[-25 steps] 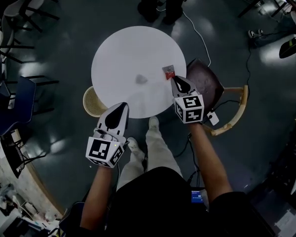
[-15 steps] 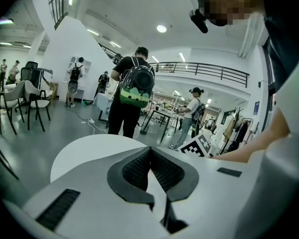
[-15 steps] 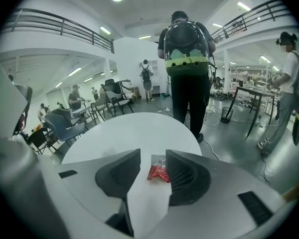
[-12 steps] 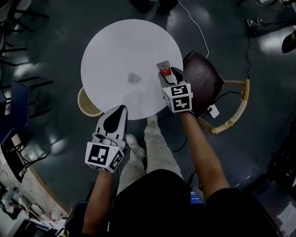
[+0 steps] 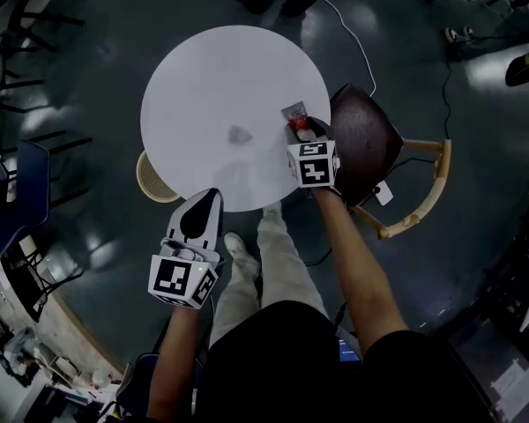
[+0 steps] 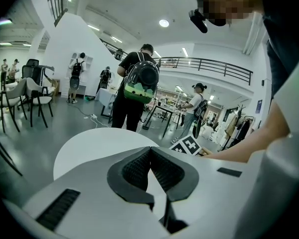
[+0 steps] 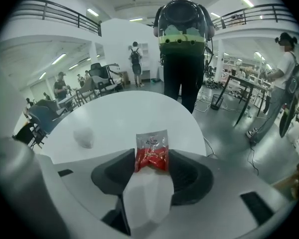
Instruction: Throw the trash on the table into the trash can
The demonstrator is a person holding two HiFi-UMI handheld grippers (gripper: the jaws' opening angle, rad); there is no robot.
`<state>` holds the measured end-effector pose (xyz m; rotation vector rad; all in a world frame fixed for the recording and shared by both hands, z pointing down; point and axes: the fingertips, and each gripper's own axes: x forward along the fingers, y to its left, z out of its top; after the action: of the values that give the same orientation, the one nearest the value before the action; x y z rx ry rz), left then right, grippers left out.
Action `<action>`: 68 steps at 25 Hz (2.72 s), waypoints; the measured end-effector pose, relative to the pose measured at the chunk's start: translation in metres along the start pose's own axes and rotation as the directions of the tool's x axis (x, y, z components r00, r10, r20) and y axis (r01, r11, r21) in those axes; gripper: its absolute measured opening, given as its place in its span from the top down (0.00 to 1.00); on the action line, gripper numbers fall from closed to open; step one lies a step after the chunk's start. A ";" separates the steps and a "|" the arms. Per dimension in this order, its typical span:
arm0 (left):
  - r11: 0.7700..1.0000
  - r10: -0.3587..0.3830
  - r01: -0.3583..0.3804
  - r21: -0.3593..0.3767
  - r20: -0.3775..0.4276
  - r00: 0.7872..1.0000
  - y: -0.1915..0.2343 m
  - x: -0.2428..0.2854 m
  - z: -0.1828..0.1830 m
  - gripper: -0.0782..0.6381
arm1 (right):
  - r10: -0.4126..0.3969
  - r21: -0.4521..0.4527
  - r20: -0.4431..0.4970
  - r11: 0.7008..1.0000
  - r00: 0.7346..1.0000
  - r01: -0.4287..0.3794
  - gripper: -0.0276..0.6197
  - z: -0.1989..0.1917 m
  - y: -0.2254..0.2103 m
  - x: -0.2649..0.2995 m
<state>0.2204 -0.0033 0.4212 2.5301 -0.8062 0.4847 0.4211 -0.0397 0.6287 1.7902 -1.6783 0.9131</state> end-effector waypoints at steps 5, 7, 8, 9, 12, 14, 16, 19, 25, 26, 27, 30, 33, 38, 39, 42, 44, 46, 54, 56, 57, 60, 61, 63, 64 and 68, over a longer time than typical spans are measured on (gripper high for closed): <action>1.000 0.006 -0.006 0.000 0.003 1.000 0.003 0.000 0.003 0.87 | -0.006 0.007 0.013 1.000 1.000 0.006 0.67 0.004 -0.001 -0.003; 1.000 0.006 -0.006 0.000 0.004 1.000 0.004 0.000 0.005 0.87 | -0.009 -0.003 0.013 1.000 1.000 0.009 0.70 0.005 0.000 -0.004; 1.000 0.004 -0.004 0.000 0.005 1.000 0.004 0.000 0.006 0.87 | -0.008 -0.006 0.011 1.000 1.000 0.008 0.71 0.005 0.000 -0.005; 1.000 0.003 -0.003 0.001 0.007 1.000 0.004 0.000 0.006 0.87 | -0.008 -0.007 0.007 1.000 1.000 0.008 0.72 0.004 0.000 -0.005; 1.000 0.003 -0.003 -0.002 0.004 1.000 0.004 0.001 0.006 0.87 | -0.020 -0.022 -0.006 1.000 1.000 0.019 0.78 0.002 -0.001 -0.006; 1.000 0.003 -0.003 -0.002 0.001 1.000 0.003 0.001 0.006 0.87 | -0.026 -0.034 -0.008 0.999 1.000 0.026 0.80 0.003 -0.002 -0.007; 1.000 0.004 -0.004 -0.002 -0.001 1.000 0.002 0.001 0.005 0.87 | -0.027 -0.037 -0.007 0.999 1.000 0.027 0.81 0.004 -0.003 -0.007; 1.000 0.006 -0.006 -0.005 0.000 1.000 0.003 -0.001 0.005 0.87 | -0.029 -0.032 -0.006 0.999 1.000 0.029 0.84 0.007 -0.003 -0.010; 1.000 0.007 -0.007 -0.003 0.017 1.000 0.004 -0.004 0.005 0.87 | -0.016 -0.028 0.015 0.999 1.000 0.016 0.86 0.014 0.001 -0.014; 1.000 0.011 -0.010 -0.004 0.017 1.000 0.004 -0.005 0.007 0.87 | -0.014 -0.028 0.022 0.999 1.000 0.015 0.86 0.016 0.002 -0.016; 1.000 0.014 -0.014 -0.004 0.017 1.000 0.004 -0.006 0.009 0.87 | -0.013 -0.030 0.031 0.999 0.999 0.014 0.86 0.018 0.003 -0.018; 1.000 0.016 -0.016 0.004 0.033 0.999 0.003 -0.009 0.014 0.87 | -0.009 -0.040 0.057 0.999 0.998 0.011 0.87 0.030 0.005 -0.026; 1.000 0.022 -0.022 0.007 0.049 0.999 0.002 -0.015 0.023 0.87 | -0.003 -0.050 0.085 0.999 0.996 0.008 0.87 0.043 0.006 -0.038; 0.999 0.038 -0.040 0.024 0.078 0.996 -0.001 -0.026 0.041 0.87 | 0.019 -0.084 0.132 0.996 0.991 -0.008 0.87 0.068 0.016 -0.067; 0.999 0.040 -0.043 0.028 0.089 0.995 -0.002 -0.028 0.047 0.87 | 0.027 -0.091 0.143 0.996 0.989 -0.014 0.87 0.074 0.020 -0.075; 0.998 0.030 -0.036 0.047 0.124 0.992 -0.009 -0.034 0.062 0.87 | 0.046 -0.108 0.186 0.994 0.981 -0.026 0.87 0.090 0.031 -0.100; 0.998 0.030 -0.039 0.055 0.142 0.989 -0.012 -0.038 0.070 0.87 | 0.057 -0.120 0.211 0.992 0.976 -0.032 0.87 0.102 0.038 -0.117; 0.997 0.033 -0.043 0.059 0.162 0.986 -0.013 -0.044 0.081 0.87 | 0.068 -0.135 0.239 0.990 0.969 -0.036 0.87 0.116 0.045 -0.131; 0.993 0.061 -0.085 0.086 0.251 0.966 -0.015 -0.071 0.124 0.87 | 0.124 -0.197 0.377 0.979 0.918 -0.051 0.87 0.183 0.071 -0.188; 0.992 0.073 -0.099 0.082 0.275 0.959 -0.015 -0.080 0.134 0.87 | 0.150 -0.216 0.401 0.974 0.904 -0.066 0.87 0.195 0.081 -0.202; 0.992 0.078 -0.103 0.075 0.288 0.955 -0.014 -0.085 0.139 0.87 | 0.163 -0.227 0.412 0.971 0.896 -0.073 0.87 0.202 0.087 -0.209; 0.989 0.097 -0.127 0.073 0.326 0.941 -0.015 -0.099 0.153 0.87 | 0.202 -0.264 0.450 0.961 0.870 -0.087 0.87 0.221 0.102 -0.232; 0.987 0.107 -0.142 0.080 0.338 0.935 -0.015 -0.103 0.158 0.87 | 0.216 -0.277 0.464 0.956 0.859 -0.091 0.87 0.228 0.106 -0.239; 0.982 0.128 -0.171 0.086 0.364 0.922 -0.014 -0.113 0.167 0.87 | 0.248 -0.301 0.494 0.948 0.833 -0.103 0.87 0.243 0.118 -0.254; 0.980 0.137 -0.181 0.085 0.374 0.917 -0.013 -0.118 0.170 0.87 | 0.264 -0.312 0.507 0.944 0.820 -0.111 0.87 0.249 0.125 -0.262; 0.971 0.168 -0.221 0.090 0.401 0.901 -0.009 -0.137 0.180 0.87 | 0.332 -0.356 0.537 0.923 0.776 -0.149 0.87 0.264 0.154 -0.289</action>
<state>0.1553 -0.0253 0.2056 2.7267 -1.2190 0.0888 0.2996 -0.0698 0.2272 1.7706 -2.3343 0.1506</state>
